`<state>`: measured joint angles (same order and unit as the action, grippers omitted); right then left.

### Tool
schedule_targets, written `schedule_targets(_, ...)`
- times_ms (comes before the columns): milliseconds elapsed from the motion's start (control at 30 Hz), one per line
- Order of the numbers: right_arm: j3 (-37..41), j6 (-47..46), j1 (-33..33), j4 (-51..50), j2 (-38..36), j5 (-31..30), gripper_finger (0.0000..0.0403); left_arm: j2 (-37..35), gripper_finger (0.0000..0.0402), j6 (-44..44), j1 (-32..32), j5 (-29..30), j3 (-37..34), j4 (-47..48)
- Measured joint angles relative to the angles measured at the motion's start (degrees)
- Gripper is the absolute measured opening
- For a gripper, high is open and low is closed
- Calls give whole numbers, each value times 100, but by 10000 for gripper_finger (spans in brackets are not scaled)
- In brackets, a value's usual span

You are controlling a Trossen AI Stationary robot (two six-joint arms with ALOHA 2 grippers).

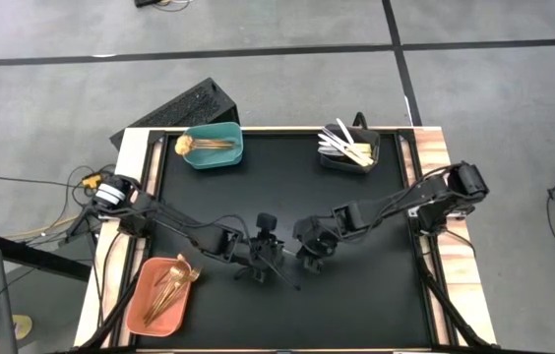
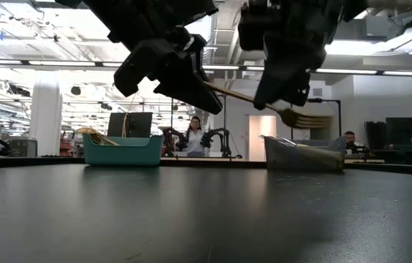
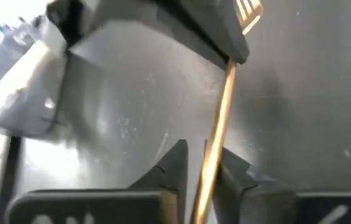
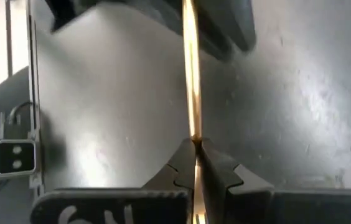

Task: Sort silverware by color (type)
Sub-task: Put the gold fork into the orange bin

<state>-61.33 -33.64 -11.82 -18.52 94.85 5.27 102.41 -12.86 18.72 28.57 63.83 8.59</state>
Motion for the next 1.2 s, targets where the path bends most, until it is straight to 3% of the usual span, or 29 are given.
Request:
schedule_targets(233,12,-103,282,-30,18,331,30,-4,120,-934,220,499,2,-111)
schedule_targets(367,12,-119,376,183,17,368,31,-4,132,-1227,272,514,4,-289)
schedule_targets(867,14,-192,365,498,12,682,34,-6,14,-1655,275,653,4,-272)
schedule_targets(1200,34,118,361,809,13,521,67,-13,2,-990,267,779,4,5)
